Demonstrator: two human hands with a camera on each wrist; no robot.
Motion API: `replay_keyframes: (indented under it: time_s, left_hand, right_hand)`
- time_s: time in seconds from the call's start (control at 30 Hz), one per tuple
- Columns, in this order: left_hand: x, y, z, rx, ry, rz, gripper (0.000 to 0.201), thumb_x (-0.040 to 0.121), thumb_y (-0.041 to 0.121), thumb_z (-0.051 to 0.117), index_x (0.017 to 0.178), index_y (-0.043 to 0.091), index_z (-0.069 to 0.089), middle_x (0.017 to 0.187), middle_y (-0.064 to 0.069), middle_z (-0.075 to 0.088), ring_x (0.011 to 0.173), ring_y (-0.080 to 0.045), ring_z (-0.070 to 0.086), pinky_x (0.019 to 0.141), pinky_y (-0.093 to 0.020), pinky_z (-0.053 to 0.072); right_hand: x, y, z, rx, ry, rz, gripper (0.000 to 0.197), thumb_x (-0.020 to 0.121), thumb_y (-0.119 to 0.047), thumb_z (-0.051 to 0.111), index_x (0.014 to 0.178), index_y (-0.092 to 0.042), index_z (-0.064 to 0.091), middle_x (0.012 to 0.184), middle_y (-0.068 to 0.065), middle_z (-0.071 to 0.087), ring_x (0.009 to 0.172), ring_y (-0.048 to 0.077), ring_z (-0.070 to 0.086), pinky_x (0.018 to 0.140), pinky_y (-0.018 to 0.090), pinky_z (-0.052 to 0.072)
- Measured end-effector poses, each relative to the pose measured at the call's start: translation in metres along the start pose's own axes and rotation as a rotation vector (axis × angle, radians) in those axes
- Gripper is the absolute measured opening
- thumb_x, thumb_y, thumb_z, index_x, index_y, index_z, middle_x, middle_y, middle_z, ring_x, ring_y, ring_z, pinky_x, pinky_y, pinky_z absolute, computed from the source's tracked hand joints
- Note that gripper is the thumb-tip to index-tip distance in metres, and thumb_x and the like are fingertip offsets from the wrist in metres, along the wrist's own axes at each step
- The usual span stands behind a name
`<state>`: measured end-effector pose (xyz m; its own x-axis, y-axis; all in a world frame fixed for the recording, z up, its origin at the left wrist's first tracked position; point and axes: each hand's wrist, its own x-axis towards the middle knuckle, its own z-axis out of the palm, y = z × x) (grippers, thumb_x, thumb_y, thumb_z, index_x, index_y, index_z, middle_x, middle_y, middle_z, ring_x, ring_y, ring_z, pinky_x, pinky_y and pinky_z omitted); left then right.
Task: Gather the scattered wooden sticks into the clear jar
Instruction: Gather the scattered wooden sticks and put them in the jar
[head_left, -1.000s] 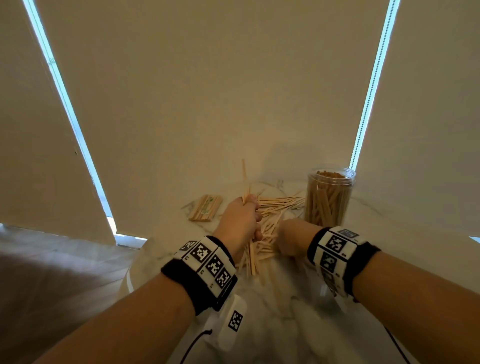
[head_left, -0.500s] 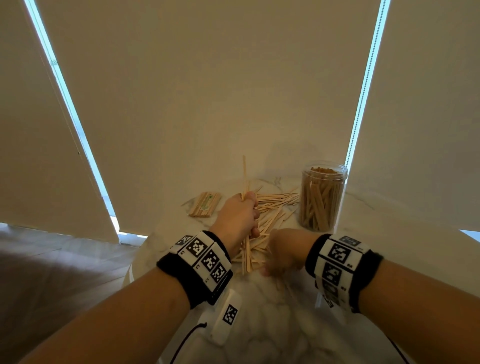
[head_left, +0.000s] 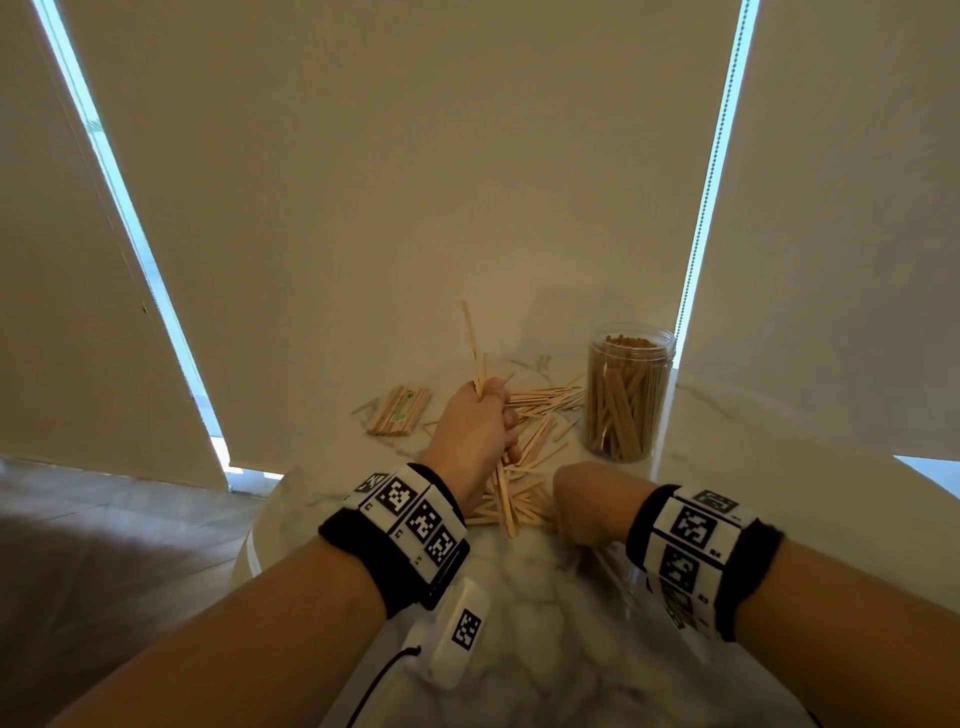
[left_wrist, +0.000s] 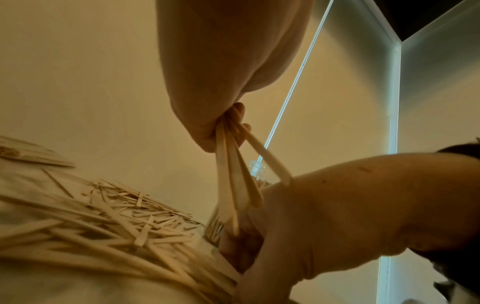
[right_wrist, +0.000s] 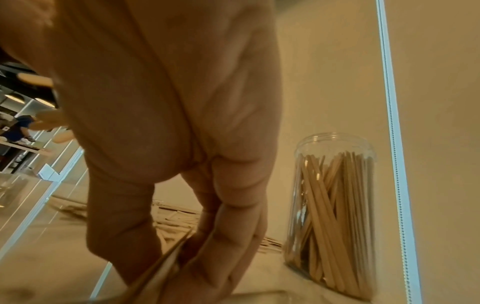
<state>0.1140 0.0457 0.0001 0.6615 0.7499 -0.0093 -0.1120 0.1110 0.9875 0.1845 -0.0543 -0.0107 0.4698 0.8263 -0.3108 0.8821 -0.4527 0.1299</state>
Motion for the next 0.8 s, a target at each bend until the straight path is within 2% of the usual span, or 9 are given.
replay_keyframes:
  time_s: [0.17, 0.3, 0.47, 0.67, 0.8]
  left_hand:
    - [0.001, -0.005, 0.005, 0.014, -0.016, -0.017, 0.024, 0.112, 0.025, 0.036, 0.095, 0.012, 0.047, 0.062, 0.001, 0.042, 0.043, -0.009, 0.035, 0.047, -0.027, 0.039]
    - [0.001, -0.009, 0.008, 0.034, -0.025, -0.035, 0.026, 0.112, 0.028, 0.037, 0.093, 0.013, 0.048, 0.063, 0.001, 0.043, 0.044, -0.009, 0.036, 0.046, -0.026, 0.039]
    - [0.001, -0.017, 0.009, 0.048, -0.010, -0.070, 0.024, 0.111, 0.031, 0.040, 0.095, 0.016, 0.050, 0.064, 0.003, 0.041, 0.046, -0.008, 0.036, 0.047, -0.026, 0.038]
    - [-0.003, -0.020, 0.007, 0.011, -0.024, -0.080, 0.025, 0.111, 0.030, 0.041, 0.094, 0.015, 0.049, 0.061, 0.003, 0.040, 0.042, -0.007, 0.035, 0.047, -0.026, 0.037]
    - [-0.004, -0.019, 0.003, 0.024, -0.035, -0.080, 0.024, 0.111, 0.030, 0.040, 0.095, 0.015, 0.050, 0.064, 0.003, 0.040, 0.044, -0.007, 0.035, 0.048, -0.026, 0.038]
  right_hand:
    - [0.003, 0.011, 0.007, 0.003, -0.020, 0.043, 0.037, 0.098, -0.019, 0.052, 0.129, 0.001, 0.057, 0.128, 0.014, 0.061, 0.117, 0.030, 0.059, 0.095, 0.032, 0.047]
    - [0.006, 0.014, 0.012, -0.007, -0.028, 0.074, 0.034, 0.096, -0.020, 0.056, 0.125, -0.003, 0.061, 0.122, 0.013, 0.064, 0.112, 0.029, 0.062, 0.096, 0.036, 0.051]
    - [0.007, 0.015, 0.020, -0.032, -0.009, 0.067, 0.032, 0.097, -0.022, 0.053, 0.124, -0.006, 0.061, 0.121, 0.012, 0.063, 0.110, 0.029, 0.062, 0.097, 0.039, 0.051]
    - [0.003, 0.022, 0.015, -0.053, -0.006, 0.030, 0.035, 0.097, -0.020, 0.057, 0.129, -0.005, 0.059, 0.124, 0.011, 0.063, 0.112, 0.027, 0.061, 0.093, 0.033, 0.050]
    - [0.001, 0.028, 0.020, 0.029, 0.033, 0.044, 0.046, 0.094, -0.025, 0.062, 0.133, -0.005, 0.050, 0.125, 0.009, 0.059, 0.112, 0.026, 0.060, 0.094, 0.032, 0.051]
